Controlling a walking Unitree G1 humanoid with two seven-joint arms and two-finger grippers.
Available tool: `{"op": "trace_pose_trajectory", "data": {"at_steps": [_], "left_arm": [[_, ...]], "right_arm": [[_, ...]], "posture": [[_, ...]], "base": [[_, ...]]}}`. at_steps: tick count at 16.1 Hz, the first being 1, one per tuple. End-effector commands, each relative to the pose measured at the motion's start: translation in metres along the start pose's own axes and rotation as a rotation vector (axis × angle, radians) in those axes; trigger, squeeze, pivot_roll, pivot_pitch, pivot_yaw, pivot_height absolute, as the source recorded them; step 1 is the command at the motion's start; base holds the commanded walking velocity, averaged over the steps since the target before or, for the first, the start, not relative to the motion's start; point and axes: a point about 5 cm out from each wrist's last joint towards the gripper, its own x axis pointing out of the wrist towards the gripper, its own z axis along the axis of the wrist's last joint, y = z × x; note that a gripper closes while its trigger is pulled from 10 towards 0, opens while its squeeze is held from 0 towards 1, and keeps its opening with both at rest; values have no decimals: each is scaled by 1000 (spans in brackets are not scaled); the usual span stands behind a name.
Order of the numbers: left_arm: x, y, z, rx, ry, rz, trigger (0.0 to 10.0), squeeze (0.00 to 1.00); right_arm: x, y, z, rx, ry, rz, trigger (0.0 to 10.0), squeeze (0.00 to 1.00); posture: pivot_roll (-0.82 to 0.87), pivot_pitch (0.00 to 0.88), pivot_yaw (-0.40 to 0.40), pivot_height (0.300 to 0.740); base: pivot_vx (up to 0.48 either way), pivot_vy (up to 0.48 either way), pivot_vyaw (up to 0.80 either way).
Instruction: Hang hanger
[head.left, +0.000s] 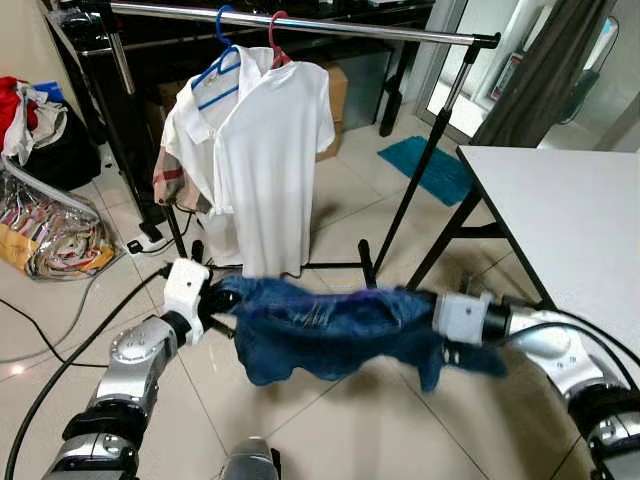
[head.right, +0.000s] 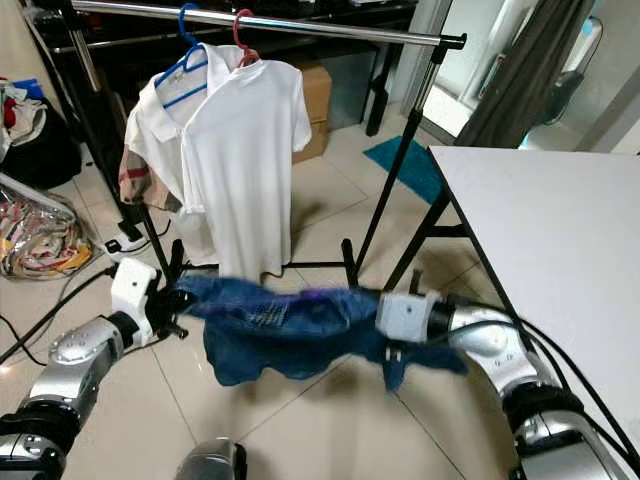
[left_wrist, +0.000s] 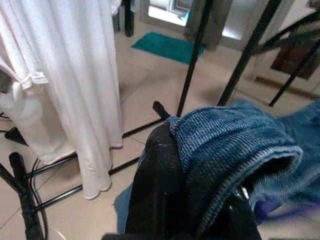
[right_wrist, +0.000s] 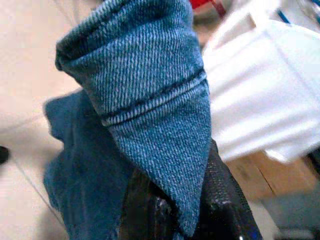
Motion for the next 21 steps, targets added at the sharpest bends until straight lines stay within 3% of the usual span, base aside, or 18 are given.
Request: {"op": "trace_pose_trajectory", "data": {"at_steps": [1, 2, 3, 4, 8, 13, 21], "left_arm": [[2, -4, 0, 31, 12, -32, 4314, 0], [2, -4, -1, 39, 20, -36, 4824, 0], [2, -4, -1, 40, 23, -36, 8235, 0], [2, -5, -3, 44, 33, -37, 10000, 0], [0, -8, -10, 65, 76, -55, 10000, 0], [1, -6, -5, 54, 50, -54, 10000, 0], [-1, -1, -3, 60, 48, -49, 10000, 0]], "right_arm": [[-3, -10, 8, -45, -49, -17, 10000, 0], [-3, -12, 12, -45, -73, -13, 10000, 0], [-3, -13, 13, -55, -83, -9, 10000, 0], [-3, -16, 17, -71, -105, -5, 10000, 0], [-5, -23, 23, -70, -142, -17, 10000, 0], [-9, -18, 13, -172, -26, 12, 10000, 0], [-10, -21, 11, -266, 10, 10, 10000, 0]], "posture": [[299, 0, -49, 740], [300, 1, -50, 740], [300, 0, -52, 740], [300, 0, -53, 740], [298, 0, -54, 740], [296, 2, -57, 740], [299, 0, -53, 740]], "base": [[0, 0, 0], [0, 0, 0], [0, 0, 0], [0, 0, 0], [0, 0, 0], [0, 0, 0], [0, 0, 0]]}}
